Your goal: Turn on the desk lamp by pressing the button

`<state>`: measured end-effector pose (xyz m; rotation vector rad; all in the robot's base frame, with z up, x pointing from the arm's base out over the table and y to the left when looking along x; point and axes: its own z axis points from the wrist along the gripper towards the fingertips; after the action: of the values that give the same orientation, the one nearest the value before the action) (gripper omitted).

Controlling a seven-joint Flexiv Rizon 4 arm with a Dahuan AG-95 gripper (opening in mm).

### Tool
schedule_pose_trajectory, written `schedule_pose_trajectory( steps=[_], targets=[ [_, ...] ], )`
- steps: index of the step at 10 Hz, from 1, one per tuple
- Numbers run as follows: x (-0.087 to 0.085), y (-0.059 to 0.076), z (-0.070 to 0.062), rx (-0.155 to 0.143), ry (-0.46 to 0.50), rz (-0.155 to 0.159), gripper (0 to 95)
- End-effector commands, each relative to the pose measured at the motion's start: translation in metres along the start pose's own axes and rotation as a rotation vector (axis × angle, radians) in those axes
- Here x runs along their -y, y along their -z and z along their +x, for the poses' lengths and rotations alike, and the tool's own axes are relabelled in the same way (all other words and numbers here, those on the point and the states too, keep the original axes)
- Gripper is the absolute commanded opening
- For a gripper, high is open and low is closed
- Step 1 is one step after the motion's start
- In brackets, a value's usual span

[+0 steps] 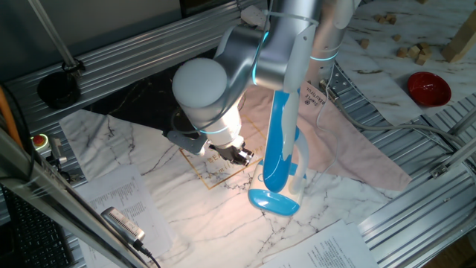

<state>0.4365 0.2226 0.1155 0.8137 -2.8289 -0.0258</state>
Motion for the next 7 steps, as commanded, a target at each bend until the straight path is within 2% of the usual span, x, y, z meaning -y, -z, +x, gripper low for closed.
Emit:
schedule_pose_trajectory(
  steps=[1,3,7],
  targets=[
    [0.0006,0.0003,-0.0003,-0.015,0.001,0.023,0.0],
    [0.0009,0.0003,-0.0008,-0.016,0.029,0.019,0.0],
    [0.0050,0.0028,-0.0057,-0.020,-0.017,0.019,0.0]
  ],
)
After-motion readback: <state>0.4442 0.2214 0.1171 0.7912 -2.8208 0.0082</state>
